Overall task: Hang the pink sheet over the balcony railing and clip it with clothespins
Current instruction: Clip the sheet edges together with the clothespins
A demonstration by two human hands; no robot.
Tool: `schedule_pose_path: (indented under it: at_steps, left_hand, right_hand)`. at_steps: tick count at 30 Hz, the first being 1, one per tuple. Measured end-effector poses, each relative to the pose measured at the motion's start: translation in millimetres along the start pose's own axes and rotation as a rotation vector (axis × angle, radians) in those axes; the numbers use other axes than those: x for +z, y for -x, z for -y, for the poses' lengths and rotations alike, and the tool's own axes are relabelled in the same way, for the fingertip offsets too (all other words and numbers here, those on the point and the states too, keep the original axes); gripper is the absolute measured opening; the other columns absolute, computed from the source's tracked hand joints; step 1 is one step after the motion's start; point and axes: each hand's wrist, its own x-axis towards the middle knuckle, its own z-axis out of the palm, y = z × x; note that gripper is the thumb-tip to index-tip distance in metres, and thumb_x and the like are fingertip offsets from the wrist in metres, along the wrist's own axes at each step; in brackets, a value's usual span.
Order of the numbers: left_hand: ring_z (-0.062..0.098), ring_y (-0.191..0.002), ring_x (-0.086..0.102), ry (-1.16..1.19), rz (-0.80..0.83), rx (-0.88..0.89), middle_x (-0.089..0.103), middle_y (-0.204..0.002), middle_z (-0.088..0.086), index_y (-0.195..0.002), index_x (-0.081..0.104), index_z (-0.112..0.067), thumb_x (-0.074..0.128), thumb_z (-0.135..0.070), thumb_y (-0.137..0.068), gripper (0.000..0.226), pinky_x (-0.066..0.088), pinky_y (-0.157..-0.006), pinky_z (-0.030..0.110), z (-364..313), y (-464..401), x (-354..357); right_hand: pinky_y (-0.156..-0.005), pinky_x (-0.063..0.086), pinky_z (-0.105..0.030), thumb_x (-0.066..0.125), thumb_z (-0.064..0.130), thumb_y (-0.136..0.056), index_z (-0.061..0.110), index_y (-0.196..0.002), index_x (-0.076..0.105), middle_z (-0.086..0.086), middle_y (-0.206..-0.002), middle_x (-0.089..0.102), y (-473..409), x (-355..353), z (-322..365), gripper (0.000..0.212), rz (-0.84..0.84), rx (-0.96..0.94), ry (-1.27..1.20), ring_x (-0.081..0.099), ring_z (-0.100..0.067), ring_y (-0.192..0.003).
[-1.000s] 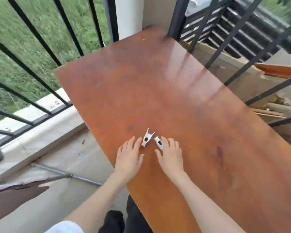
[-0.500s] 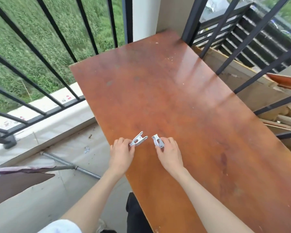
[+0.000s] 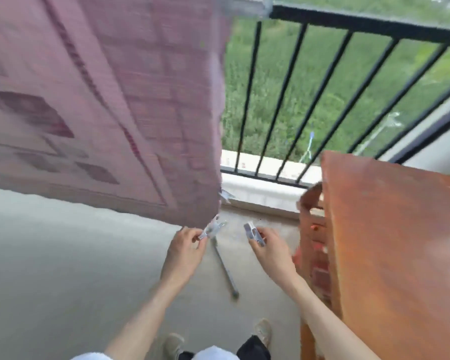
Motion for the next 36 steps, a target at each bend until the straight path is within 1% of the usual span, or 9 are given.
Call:
schedule_pose_path:
  at_steps: [3,6,9,12,16,20,23,28,36]
  left_hand:
    - [0.025,-0.083,0.059,0.025,-0.149,-0.084,0.063,-0.086,0.010,-0.085,0.067,-0.007,0.061,-0.014,-0.084,0.008,0.039,-0.075,0.027,69,6,-91]
    - [0.029,-0.079,0.059,0.025,-0.307,-0.169,0.062,-0.081,0.013,-0.082,0.066,-0.006,0.061,-0.010,-0.084,0.007,0.042,-0.073,0.032,134,15,-182]
    - [0.029,-0.077,0.059,0.015,-0.484,-0.304,0.062,-0.080,0.014,-0.083,0.067,-0.004,0.063,-0.010,-0.082,0.007,0.041,-0.071,0.031,189,32,-261]
    - [0.020,-0.079,0.058,0.030,-0.628,-0.399,0.060,-0.082,0.002,-0.085,0.067,-0.011,0.061,-0.016,-0.084,0.007,0.036,-0.067,0.022,233,47,-318]
    - [0.016,-0.078,0.057,0.055,-0.775,-0.517,0.059,-0.081,-0.004,-0.082,0.065,-0.017,0.060,-0.020,-0.086,0.007,0.034,-0.066,0.019,281,55,-375]
    - [0.017,-0.076,0.056,0.071,-0.870,-0.601,0.052,-0.072,-0.014,-0.081,0.065,-0.014,0.059,-0.021,-0.086,0.010,0.033,-0.064,0.018,329,36,-432]
    - [0.020,-0.079,0.058,0.098,-0.922,-0.656,0.057,-0.077,-0.005,-0.085,0.066,-0.011,0.059,-0.021,-0.087,0.013,0.039,-0.070,0.024,364,7,-477]
    - [0.015,-0.077,0.057,0.143,-0.994,-0.711,0.060,-0.083,-0.002,-0.088,0.066,-0.012,0.058,-0.024,-0.088,0.015,0.038,-0.065,0.017,414,-27,-556]
    - [0.014,-0.076,0.058,0.226,-1.076,-0.880,0.060,-0.079,-0.006,-0.084,0.066,-0.017,0.059,-0.023,-0.087,0.009,0.039,-0.063,0.015,538,-40,-661]
  right_hand:
    - [-0.075,0.037,-0.033,0.057,0.020,-0.088,0.008,-0.107,0.061,-0.013,-0.103,0.060,-15,58,98,0.023,0.070,-0.161,0.029,0.055,-0.031,-0.100]
    - [-0.071,0.033,-0.032,0.056,0.018,-0.088,0.005,-0.102,0.064,-0.016,-0.102,0.063,-24,116,201,0.020,0.142,-0.355,0.013,0.057,-0.034,-0.096]
    - [-0.064,0.030,-0.026,0.054,0.019,-0.090,0.008,-0.103,0.065,-0.014,-0.099,0.062,-23,169,297,0.020,0.245,-0.520,-0.026,0.059,-0.034,-0.088]
    - [-0.057,0.031,-0.015,0.054,0.029,-0.090,0.011,-0.094,0.063,-0.005,-0.085,0.057,-21,216,381,0.020,0.359,-0.636,-0.081,0.052,-0.023,-0.075]
    - [-0.061,0.033,-0.002,0.056,0.033,-0.090,0.008,-0.085,0.062,0.012,-0.072,0.048,-16,273,469,0.026,0.447,-0.789,-0.111,0.047,-0.010,-0.069]
    - [-0.060,0.032,-0.004,0.057,0.024,-0.089,0.009,-0.082,0.060,0.013,-0.073,0.046,-34,334,549,0.017,0.566,-0.868,-0.102,0.047,-0.017,-0.074]
    - [-0.058,0.033,-0.006,0.057,0.027,-0.089,0.012,-0.079,0.058,0.009,-0.073,0.049,-55,374,612,0.017,0.615,-0.913,-0.135,0.047,-0.012,-0.071]
    - [-0.069,0.044,-0.033,0.057,0.031,-0.088,-0.002,-0.088,0.059,-0.019,-0.087,0.058,-82,438,719,0.033,0.746,-0.916,-0.169,0.056,-0.030,-0.080]
    - [-0.067,0.044,-0.027,0.056,0.033,-0.087,0.007,-0.092,0.061,-0.008,-0.093,0.063,-75,582,859,0.027,0.915,-0.985,-0.050,0.057,-0.019,-0.081]
